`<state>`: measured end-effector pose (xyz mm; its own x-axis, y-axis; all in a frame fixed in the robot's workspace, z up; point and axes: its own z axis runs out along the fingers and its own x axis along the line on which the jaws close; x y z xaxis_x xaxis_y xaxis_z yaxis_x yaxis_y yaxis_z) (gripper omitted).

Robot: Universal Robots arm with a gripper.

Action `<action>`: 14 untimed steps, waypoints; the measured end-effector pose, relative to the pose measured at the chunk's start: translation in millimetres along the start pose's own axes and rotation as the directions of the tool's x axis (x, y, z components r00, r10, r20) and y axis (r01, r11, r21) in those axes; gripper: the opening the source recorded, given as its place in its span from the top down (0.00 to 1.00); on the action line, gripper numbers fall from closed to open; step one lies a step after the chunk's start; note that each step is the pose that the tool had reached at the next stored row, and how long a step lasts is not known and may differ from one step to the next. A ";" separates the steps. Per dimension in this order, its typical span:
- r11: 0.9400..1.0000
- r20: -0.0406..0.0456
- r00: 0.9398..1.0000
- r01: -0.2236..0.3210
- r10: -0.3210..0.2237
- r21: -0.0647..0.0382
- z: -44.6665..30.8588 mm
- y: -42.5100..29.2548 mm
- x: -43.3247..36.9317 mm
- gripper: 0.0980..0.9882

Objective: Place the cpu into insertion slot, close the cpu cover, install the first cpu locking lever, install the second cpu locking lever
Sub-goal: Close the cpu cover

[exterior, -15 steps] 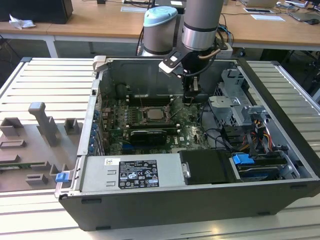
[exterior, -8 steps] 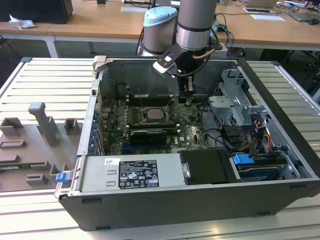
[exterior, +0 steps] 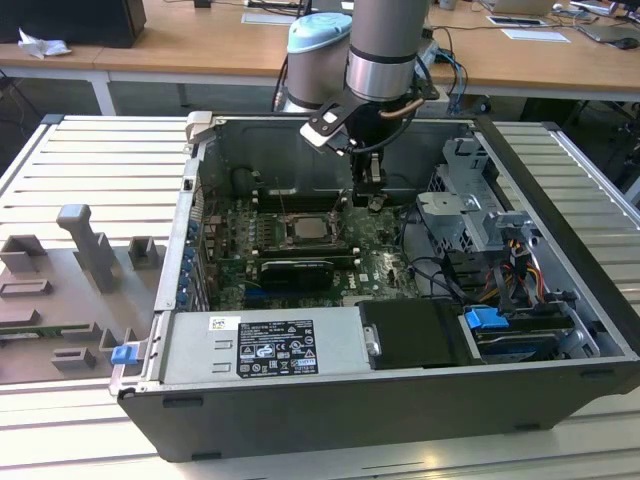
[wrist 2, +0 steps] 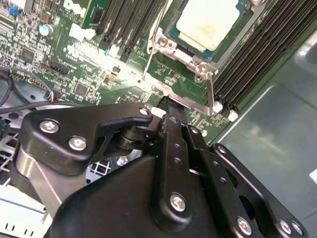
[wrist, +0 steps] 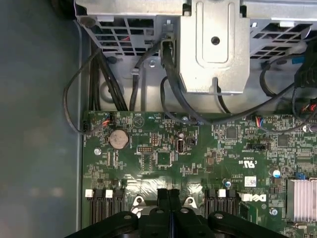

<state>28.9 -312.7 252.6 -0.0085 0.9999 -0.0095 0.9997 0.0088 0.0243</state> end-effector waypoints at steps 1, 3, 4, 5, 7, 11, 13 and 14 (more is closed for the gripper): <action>1.000 0.000 1.000 0.000 0.000 0.000 0.9 -4.2 0.1 0.99; 1.000 0.000 1.000 0.000 0.000 0.000 1.7 -10.4 0.1 0.99; 1.000 0.000 1.000 0.000 0.000 0.000 2.5 -13.9 0.2 0.99; 1.000 0.000 1.000 0.000 0.000 0.000 4.0 -18.8 0.2 0.99; 1.000 0.000 1.000 0.000 0.000 0.000 9.3 -23.8 0.5 0.99; 1.000 0.000 1.000 0.000 0.000 0.000 19.6 -28.4 0.6 0.99; 1.000 0.000 1.000 0.000 0.000 0.000 21.7 -35.3 0.7 0.99; 1.000 0.000 1.000 0.000 0.000 0.000 22.5 -37.9 0.7 0.99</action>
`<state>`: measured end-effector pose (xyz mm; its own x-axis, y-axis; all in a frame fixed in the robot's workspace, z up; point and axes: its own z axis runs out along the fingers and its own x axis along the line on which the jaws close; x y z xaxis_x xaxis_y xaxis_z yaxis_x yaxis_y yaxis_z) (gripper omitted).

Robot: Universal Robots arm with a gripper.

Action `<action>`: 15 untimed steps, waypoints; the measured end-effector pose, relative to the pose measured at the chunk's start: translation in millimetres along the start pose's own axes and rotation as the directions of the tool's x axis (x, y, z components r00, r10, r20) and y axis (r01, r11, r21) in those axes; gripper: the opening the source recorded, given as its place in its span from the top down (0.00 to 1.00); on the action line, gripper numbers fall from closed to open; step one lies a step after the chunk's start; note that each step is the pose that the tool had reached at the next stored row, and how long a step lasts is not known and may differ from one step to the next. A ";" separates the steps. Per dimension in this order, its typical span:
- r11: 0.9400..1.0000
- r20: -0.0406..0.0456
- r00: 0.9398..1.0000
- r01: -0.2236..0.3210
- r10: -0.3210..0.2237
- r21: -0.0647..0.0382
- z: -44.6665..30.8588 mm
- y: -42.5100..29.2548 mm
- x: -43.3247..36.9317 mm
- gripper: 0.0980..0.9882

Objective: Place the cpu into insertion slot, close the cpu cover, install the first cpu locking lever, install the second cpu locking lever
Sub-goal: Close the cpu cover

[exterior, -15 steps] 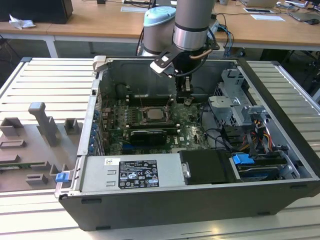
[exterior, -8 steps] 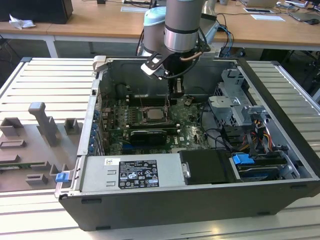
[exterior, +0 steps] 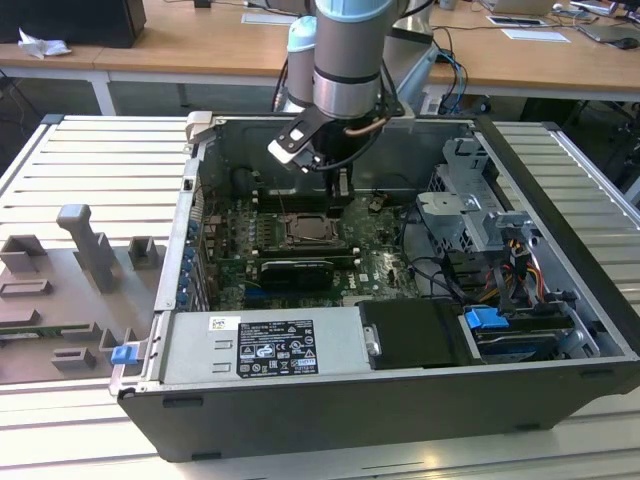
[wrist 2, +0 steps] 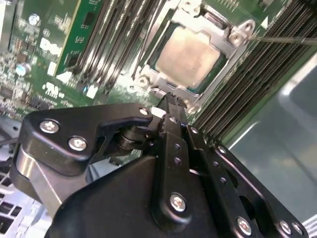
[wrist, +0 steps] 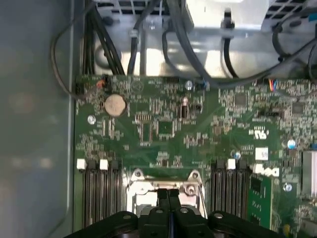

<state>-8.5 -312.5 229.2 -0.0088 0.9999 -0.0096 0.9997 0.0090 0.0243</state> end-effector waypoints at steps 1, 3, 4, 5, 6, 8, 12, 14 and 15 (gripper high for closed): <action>1.000 0.000 1.000 0.000 0.000 0.000 1.0 -3.7 0.1 0.99; 1.000 0.000 1.000 0.000 0.000 0.000 3.9 -12.1 0.2 0.99; 1.000 0.000 1.000 0.000 0.000 0.000 5.6 -14.4 0.2 0.99; 1.000 0.000 1.000 0.001 -0.001 0.000 8.3 -16.5 0.2 0.99; 1.000 0.000 1.000 0.001 -0.001 0.000 10.1 -17.6 0.2 0.99; 1.000 0.000 1.000 0.003 -0.003 0.000 13.0 -21.4 0.2 0.99; 1.000 -0.003 1.000 0.013 -0.013 0.000 16.1 -32.2 0.0 0.99; 1.000 -0.004 1.000 0.016 -0.016 0.000 17.2 -38.5 0.2 0.99; 1.000 -0.004 1.000 0.016 -0.016 0.000 18.0 -39.7 0.1 0.99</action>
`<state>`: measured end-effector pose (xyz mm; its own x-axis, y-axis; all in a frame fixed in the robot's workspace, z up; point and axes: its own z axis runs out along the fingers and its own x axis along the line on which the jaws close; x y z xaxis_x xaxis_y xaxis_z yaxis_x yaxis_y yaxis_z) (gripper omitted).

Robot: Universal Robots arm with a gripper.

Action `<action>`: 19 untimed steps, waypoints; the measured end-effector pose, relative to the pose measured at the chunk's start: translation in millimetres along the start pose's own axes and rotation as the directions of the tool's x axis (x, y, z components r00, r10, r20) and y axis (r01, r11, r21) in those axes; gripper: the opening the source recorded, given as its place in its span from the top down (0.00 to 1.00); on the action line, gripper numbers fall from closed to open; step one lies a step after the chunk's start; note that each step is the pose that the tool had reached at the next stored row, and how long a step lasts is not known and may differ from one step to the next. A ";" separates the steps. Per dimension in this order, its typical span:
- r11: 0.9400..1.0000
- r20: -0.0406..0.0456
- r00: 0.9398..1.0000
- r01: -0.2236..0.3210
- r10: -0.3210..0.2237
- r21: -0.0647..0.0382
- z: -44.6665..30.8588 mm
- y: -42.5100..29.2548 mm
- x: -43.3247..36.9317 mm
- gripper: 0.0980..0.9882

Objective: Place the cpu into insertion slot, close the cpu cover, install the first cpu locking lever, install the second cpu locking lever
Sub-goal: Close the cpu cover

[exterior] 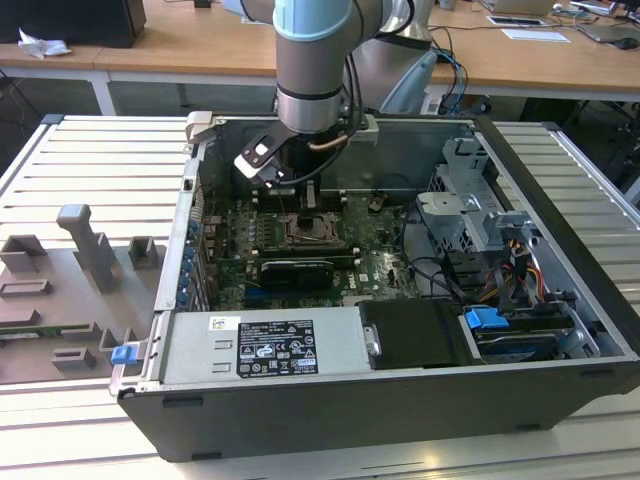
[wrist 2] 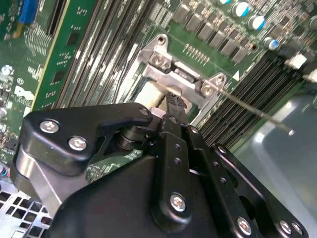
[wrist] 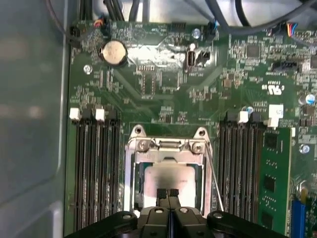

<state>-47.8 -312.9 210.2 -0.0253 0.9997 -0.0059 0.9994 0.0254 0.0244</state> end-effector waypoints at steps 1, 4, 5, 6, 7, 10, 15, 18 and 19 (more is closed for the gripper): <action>1.000 0.000 1.000 0.000 0.000 0.000 0.9 -0.7 0.0 0.99; 1.000 0.000 1.000 0.001 -0.001 0.000 5.2 -1.5 0.0 0.99; 1.000 0.000 1.000 0.000 0.000 0.001 5.7 -1.0 0.0 0.99; 1.000 0.000 1.000 0.000 0.000 0.001 6.0 -0.2 0.0 0.99; 1.000 0.000 1.000 0.001 -0.001 0.000 6.0 0.8 -0.1 0.99; 1.000 -0.001 1.000 0.001 -0.001 0.001 0.4 2.2 0.0 0.99; 1.000 0.000 1.000 0.001 -0.001 0.002 0.6 10.3 -0.3 0.99; 1.000 0.000 1.000 0.001 -0.001 0.002 0.6 12.4 -0.3 0.99; 1.000 0.000 1.000 0.001 -0.001 0.002 0.7 12.4 -0.3 0.99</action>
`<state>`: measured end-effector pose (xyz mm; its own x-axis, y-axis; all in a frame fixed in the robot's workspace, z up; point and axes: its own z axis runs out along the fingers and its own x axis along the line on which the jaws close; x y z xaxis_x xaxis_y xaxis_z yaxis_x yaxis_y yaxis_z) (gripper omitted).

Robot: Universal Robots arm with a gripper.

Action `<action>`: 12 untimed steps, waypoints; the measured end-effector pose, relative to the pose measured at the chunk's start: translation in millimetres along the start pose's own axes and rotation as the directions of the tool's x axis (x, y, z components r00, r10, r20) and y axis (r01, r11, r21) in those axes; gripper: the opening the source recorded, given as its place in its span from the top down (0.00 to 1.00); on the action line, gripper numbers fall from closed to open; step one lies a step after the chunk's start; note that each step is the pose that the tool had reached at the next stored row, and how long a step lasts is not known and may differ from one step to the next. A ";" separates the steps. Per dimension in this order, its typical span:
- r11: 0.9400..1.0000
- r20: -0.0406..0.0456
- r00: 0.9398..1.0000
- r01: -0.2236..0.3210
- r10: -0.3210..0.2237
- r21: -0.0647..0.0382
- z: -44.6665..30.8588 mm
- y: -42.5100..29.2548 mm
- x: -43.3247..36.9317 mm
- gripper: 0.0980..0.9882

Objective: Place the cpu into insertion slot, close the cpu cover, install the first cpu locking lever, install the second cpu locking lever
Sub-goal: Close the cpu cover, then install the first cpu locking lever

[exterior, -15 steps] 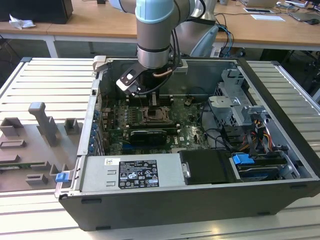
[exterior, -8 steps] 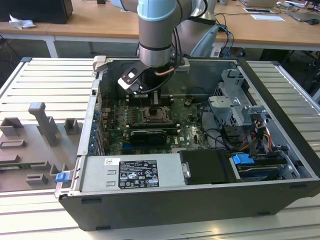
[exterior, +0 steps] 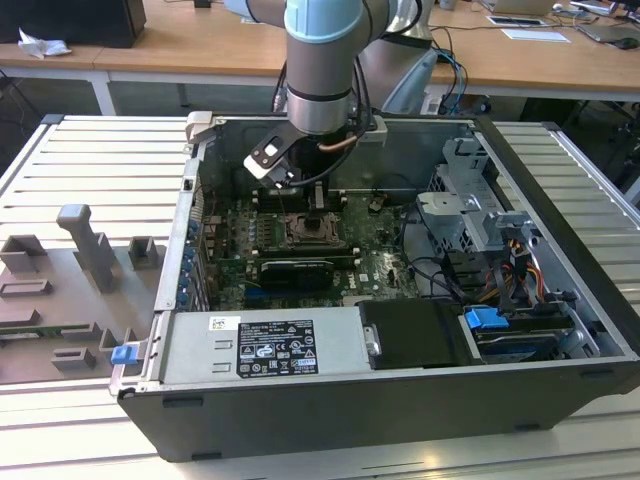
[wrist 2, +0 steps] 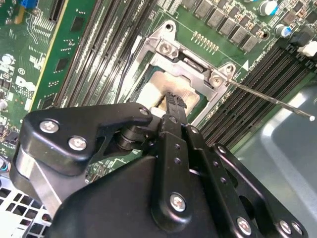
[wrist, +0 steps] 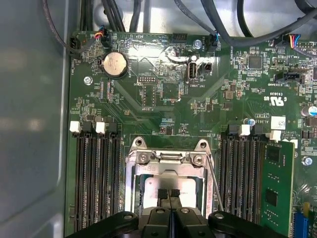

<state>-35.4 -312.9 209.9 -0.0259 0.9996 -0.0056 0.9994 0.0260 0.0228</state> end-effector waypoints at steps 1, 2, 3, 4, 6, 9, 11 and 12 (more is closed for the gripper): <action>1.000 0.000 1.000 0.000 0.000 0.000 0.0 0.0 0.0 0.99; 1.000 0.000 1.000 0.000 0.000 0.000 0.0 0.1 0.0 0.99; 1.000 0.000 1.000 0.000 0.000 0.000 -0.1 0.1 0.0 0.99; 1.000 0.000 1.000 0.000 0.000 0.000 -0.4 0.1 0.0 0.99; 1.000 0.000 1.000 0.000 0.000 0.000 -3.1 0.2 0.0 0.99; 1.000 0.003 1.000 0.000 0.000 0.000 -6.2 0.2 -0.1 0.99; 1.000 0.003 1.000 0.000 0.000 0.000 -7.5 0.3 -0.1 0.99; 1.000 0.003 1.000 0.000 0.000 0.000 -8.1 0.3 -0.1 0.99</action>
<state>-35.2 -312.9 218.0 -0.0260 0.9996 -0.0084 0.9994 0.0262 0.0227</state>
